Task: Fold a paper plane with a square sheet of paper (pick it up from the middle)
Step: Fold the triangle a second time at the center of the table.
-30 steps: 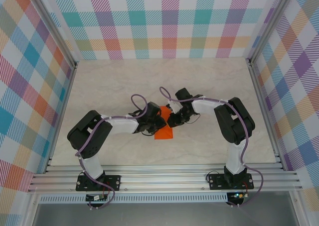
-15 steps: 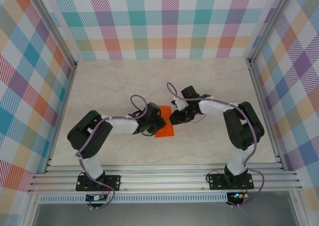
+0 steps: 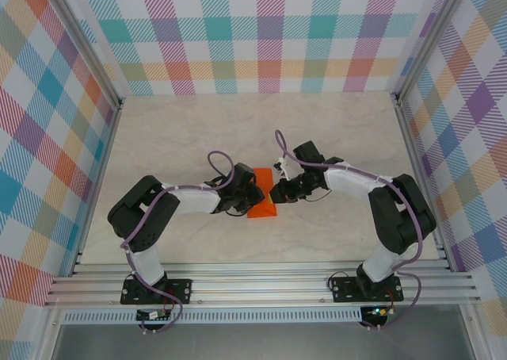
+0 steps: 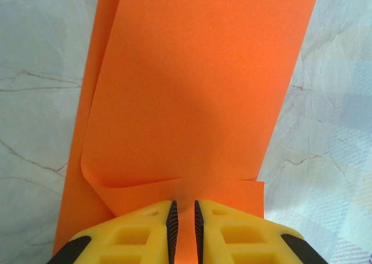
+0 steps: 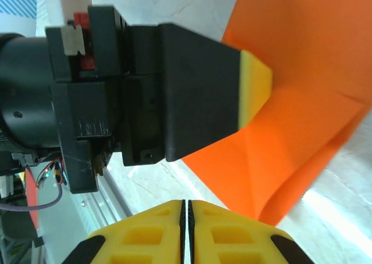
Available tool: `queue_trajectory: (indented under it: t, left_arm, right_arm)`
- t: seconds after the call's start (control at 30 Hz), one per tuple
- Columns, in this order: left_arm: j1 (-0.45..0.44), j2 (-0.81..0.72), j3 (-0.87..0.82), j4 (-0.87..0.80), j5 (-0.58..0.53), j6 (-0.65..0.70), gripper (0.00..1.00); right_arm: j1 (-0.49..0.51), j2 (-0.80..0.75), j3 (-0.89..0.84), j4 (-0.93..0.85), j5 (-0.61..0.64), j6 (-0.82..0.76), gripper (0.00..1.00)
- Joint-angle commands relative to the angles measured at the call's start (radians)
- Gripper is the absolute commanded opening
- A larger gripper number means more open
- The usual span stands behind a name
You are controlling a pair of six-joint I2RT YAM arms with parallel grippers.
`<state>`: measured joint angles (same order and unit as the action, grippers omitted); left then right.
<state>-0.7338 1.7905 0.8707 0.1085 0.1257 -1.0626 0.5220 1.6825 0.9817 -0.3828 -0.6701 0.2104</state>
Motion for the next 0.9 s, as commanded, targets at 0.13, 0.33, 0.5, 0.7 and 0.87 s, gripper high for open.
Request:
queue_trajectory:
  t: [0.13,0.33,0.5,0.7,0.87]
  left_arm:
    - [-0.012,0.038,-0.009,-0.033,-0.015,-0.005,0.19]
    - [-0.011,0.038,-0.008,-0.039,-0.017,-0.002,0.19]
    - [-0.012,0.037,-0.009,-0.042,-0.016,0.001,0.19]
    - [-0.012,0.038,-0.010,-0.046,-0.017,0.001,0.19]
    - [-0.011,0.040,-0.009,-0.045,-0.017,0.001,0.19]
  right_arm:
    - [0.033,0.092,0.042,-0.009,-0.048,0.021,0.11]
    - [0.049,0.142,0.060,-0.031,0.008,0.023,0.12]
    - [0.049,0.167,0.063,-0.074,0.091,0.014,0.12]
    - [0.049,0.184,0.048,-0.088,0.114,0.010,0.12]
    - [0.049,0.186,0.028,-0.098,0.146,0.011,0.13]
